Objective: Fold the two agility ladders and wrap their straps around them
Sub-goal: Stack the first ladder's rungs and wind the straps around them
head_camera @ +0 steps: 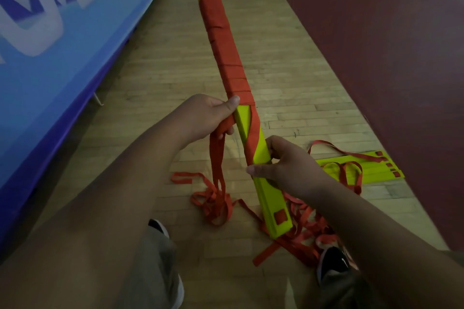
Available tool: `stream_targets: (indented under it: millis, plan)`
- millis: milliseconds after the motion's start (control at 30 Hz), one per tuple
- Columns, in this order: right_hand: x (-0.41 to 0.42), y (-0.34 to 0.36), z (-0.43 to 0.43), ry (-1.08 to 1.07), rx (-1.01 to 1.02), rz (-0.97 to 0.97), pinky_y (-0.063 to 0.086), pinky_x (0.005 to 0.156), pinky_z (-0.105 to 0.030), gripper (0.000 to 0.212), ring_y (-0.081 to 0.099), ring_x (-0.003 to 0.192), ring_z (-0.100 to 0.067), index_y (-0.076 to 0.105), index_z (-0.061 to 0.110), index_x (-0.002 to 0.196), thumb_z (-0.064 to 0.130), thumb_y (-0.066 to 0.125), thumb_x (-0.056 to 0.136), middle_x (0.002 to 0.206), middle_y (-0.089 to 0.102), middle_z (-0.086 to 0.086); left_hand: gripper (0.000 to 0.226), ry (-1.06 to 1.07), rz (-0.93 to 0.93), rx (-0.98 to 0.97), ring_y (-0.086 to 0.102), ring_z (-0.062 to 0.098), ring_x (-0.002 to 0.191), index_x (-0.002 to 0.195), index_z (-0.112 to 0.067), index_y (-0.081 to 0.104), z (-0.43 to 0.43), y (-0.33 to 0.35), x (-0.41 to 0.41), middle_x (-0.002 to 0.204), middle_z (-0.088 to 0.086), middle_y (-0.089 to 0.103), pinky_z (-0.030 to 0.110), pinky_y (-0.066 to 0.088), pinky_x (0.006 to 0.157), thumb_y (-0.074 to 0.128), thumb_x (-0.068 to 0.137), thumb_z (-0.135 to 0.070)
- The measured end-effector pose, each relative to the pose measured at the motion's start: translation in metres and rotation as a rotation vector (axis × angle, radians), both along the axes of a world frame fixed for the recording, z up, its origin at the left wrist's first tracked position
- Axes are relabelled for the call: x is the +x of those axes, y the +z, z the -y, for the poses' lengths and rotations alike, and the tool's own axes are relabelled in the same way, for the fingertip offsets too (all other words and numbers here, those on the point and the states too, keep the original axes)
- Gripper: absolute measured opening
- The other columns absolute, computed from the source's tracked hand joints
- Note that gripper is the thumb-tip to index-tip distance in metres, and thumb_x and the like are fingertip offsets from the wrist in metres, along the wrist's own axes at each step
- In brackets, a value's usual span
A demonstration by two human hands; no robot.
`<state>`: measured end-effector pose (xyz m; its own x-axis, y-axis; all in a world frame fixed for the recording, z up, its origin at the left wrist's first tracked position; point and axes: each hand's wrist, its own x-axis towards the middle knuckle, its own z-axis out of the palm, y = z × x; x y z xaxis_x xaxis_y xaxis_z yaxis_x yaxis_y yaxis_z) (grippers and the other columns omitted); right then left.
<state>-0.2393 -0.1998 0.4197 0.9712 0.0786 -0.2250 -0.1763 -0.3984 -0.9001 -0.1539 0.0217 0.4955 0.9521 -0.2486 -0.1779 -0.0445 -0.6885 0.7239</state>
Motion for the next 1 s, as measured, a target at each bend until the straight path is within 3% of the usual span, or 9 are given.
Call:
stream_targets:
  millis: [100, 200, 267, 467, 700, 900, 1000]
  plan:
    - [0.000, 0.002, 0.000, -0.020, -0.160, 0.042, 0.060, 0.080, -0.043, 0.035, 0.072, 0.089, -0.021, 0.066, 0.028, 0.098, 0.035, 0.097, 0.083, 0.096, 0.073, 0.003, 0.063, 0.011, -0.025, -0.013, 0.070, 0.001, 0.066, 0.082, -0.024, 0.085, 0.002, -0.002, -0.002, 0.075, 0.000, 0.080, 0.032, 0.044, 0.070, 0.049, 0.108, -0.067]
    - [-0.002, 0.004, 0.000, -0.036, -0.233, 0.078, 0.053, 0.068, -0.034, 0.036, 0.066, 0.083, -0.010, 0.061, 0.028, 0.095, 0.034, 0.095, 0.085, 0.090, 0.069, 0.007, 0.059, 0.059, -0.075, -0.088, 0.074, 0.011, 0.082, 0.081, -0.024, 0.087, 0.007, -0.005, -0.006, 0.078, 0.000, 0.081, 0.034, 0.047, 0.073, 0.054, 0.105, -0.067]
    - [-0.002, 0.006, -0.001, -0.058, -0.227, 0.083, 0.047, 0.062, -0.030, 0.037, 0.065, 0.080, -0.008, 0.060, 0.029, 0.095, 0.033, 0.095, 0.086, 0.089, 0.068, 0.008, 0.056, 0.089, -0.072, -0.149, 0.072, 0.011, 0.081, 0.081, -0.025, 0.087, 0.009, -0.006, -0.007, 0.079, 0.000, 0.081, 0.035, 0.049, 0.074, 0.057, 0.104, -0.066]
    - [0.000, 0.005, 0.001, -0.096, -0.215, 0.062, 0.061, 0.069, -0.037, 0.037, 0.071, 0.081, -0.014, 0.062, 0.028, 0.101, 0.036, 0.095, 0.086, 0.092, 0.072, 0.005, 0.042, 0.138, -0.079, -0.309, 0.072, 0.015, 0.082, 0.089, -0.023, 0.086, 0.013, -0.007, -0.007, 0.099, 0.008, 0.083, 0.039, 0.053, 0.081, 0.069, 0.100, -0.061]
    - [0.002, 0.008, 0.001, -0.081, -0.243, 0.057, 0.060, 0.071, -0.036, 0.037, 0.071, 0.082, -0.014, 0.062, 0.028, 0.103, 0.038, 0.094, 0.087, 0.093, 0.072, 0.005, 0.035, 0.213, -0.195, -0.478, 0.068, 0.016, 0.082, 0.096, -0.018, 0.086, 0.016, -0.009, -0.005, 0.094, 0.003, 0.082, 0.037, 0.051, 0.077, 0.078, 0.096, -0.053]
    - [0.000, 0.006, 0.000, -0.021, -0.252, 0.036, 0.052, 0.070, -0.031, 0.023, 0.070, 0.083, -0.012, 0.066, 0.033, 0.092, 0.038, 0.088, 0.093, 0.090, 0.072, 0.008, 0.036, 0.128, -0.033, -0.276, 0.075, 0.012, 0.083, 0.095, -0.025, 0.085, 0.017, -0.011, -0.008, 0.093, -0.004, 0.083, 0.037, 0.056, 0.082, 0.073, 0.097, -0.059]
    - [-0.002, 0.003, -0.001, 0.008, -0.290, 0.055, 0.051, 0.072, -0.030, 0.026, 0.069, 0.082, -0.010, 0.063, 0.039, 0.081, 0.037, 0.085, 0.096, 0.084, 0.071, 0.012, 0.037, 0.108, 0.014, -0.212, 0.077, 0.009, 0.083, 0.096, -0.029, 0.086, 0.018, -0.015, -0.010, 0.090, -0.008, 0.083, 0.033, 0.054, 0.079, 0.070, 0.098, -0.063]
